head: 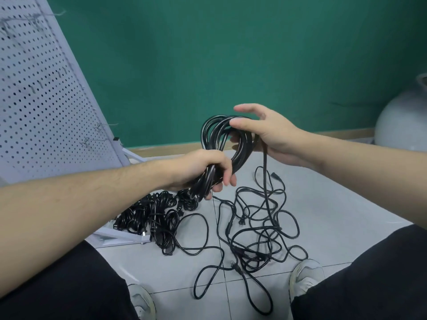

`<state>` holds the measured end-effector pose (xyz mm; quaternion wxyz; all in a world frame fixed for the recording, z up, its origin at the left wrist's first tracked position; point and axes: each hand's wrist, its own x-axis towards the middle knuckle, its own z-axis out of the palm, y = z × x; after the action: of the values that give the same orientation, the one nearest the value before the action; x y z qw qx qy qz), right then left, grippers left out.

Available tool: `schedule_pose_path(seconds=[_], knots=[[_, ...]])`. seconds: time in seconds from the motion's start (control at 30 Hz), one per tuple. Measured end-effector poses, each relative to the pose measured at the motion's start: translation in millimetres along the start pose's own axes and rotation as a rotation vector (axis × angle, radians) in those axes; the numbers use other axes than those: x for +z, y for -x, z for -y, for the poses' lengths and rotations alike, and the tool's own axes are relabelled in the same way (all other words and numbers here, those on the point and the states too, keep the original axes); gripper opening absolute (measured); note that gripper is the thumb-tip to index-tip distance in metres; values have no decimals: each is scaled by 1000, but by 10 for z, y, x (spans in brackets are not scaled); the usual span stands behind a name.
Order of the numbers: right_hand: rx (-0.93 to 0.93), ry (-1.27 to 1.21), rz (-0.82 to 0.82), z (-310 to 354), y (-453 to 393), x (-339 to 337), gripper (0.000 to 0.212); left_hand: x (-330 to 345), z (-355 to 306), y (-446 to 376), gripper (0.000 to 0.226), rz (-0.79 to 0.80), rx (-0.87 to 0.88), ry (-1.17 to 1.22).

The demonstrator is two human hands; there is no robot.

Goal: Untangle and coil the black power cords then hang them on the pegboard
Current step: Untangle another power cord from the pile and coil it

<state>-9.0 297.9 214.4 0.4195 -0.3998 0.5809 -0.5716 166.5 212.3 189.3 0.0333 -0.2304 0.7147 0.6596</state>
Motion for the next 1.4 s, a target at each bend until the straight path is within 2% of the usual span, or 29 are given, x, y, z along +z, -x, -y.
schedule_pose_path(seconds=[0.1,0.23,0.37,0.43,0.5,0.57,0.6,0.63,0.73,0.8,0.87,0.93,0.97,1.03,1.1,1.27,1.33,1.4], knots=[[-14,-116,-22,26,-44,98,42,46,-45,25,33,-51,39,-17],[-55,-137,-80,22,-91,183,32,172,-136,28,49,-82,113,66],[-49,-255,-107,27,-80,242,27,196,-118,-3,40,-21,126,221],[-36,-236,-108,7,-89,256,25,208,-70,-41,36,-21,121,288],[22,-174,-108,-5,-104,261,37,229,-41,-72,33,-62,144,293],[116,-188,-93,-50,-126,233,65,229,-48,-92,31,-98,181,309],[146,-212,-73,-85,-132,204,69,223,-70,-94,30,-122,204,328],[153,-204,-54,-120,-126,171,65,213,-97,-100,28,-145,229,353],[164,-19,37,-215,-21,109,36,171,-210,-95,36,-198,301,459],[215,122,210,-284,54,118,25,134,-243,-98,43,-233,330,536],[252,120,376,-331,98,122,31,123,-257,-89,40,-251,347,566],[276,81,488,-332,111,109,26,102,-276,-83,33,-287,372,547],[297,107,530,-332,113,92,31,84,-288,-88,30,-320,382,533],[316,254,598,-341,112,80,32,27,-315,-92,26,-393,397,502],[284,425,635,-371,105,94,23,-25,-309,-88,30,-438,399,439],[232,1001,630,-477,98,23,32,-186,-278,-50,34,-564,329,167],[149,1051,595,-507,72,-31,32,-251,-259,-22,34,-628,272,-39],[50,1068,550,-485,47,-45,21,-300,-183,-17,32,-630,206,-224]])
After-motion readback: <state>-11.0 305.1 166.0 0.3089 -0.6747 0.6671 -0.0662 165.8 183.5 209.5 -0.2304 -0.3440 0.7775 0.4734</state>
